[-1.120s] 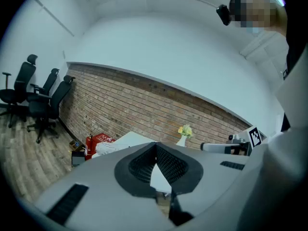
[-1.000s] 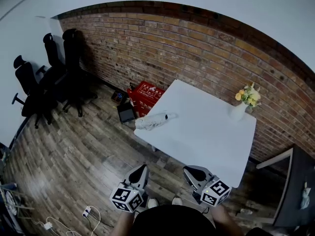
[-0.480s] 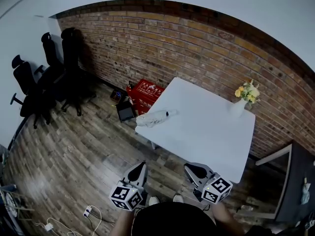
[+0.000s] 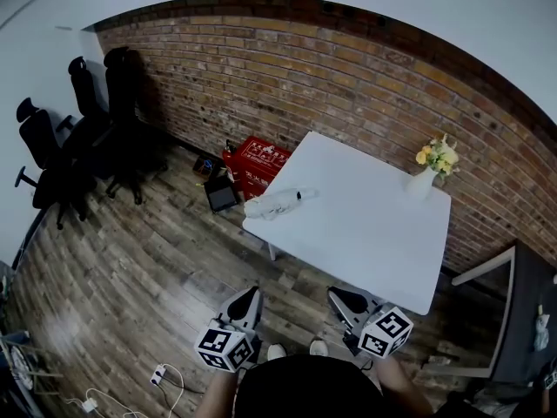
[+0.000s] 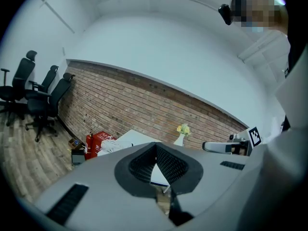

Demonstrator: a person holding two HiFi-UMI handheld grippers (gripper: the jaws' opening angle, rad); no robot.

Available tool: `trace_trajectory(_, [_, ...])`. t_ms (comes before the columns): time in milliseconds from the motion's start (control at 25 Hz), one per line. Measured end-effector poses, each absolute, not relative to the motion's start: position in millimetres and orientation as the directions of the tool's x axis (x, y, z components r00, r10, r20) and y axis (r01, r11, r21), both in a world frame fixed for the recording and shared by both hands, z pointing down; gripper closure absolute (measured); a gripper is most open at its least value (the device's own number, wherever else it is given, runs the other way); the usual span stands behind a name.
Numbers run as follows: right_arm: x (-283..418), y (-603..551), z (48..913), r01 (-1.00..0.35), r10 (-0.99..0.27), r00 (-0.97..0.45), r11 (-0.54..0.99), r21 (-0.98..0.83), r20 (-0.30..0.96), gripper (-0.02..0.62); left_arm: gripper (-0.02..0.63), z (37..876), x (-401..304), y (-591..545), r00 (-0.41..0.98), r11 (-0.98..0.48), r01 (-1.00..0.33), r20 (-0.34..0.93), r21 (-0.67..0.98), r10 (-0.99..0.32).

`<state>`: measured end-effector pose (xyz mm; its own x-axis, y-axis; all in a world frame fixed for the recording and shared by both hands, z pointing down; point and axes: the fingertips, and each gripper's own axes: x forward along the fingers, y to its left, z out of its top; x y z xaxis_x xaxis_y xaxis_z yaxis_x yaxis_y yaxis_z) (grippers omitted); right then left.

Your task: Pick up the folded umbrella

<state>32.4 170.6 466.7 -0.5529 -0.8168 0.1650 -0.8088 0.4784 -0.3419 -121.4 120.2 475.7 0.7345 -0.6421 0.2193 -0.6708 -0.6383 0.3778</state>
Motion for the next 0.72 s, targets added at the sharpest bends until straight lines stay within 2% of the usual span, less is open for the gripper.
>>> trace_trajectory(720, [-21.9,160.2,469.7,-0.817,-0.818,-0.546,0.472,-0.33,0.18,0.572,0.592,483.6,-190.9,115.4,0.727,-0.615,-0.67,0.202,0.415,-0.656])
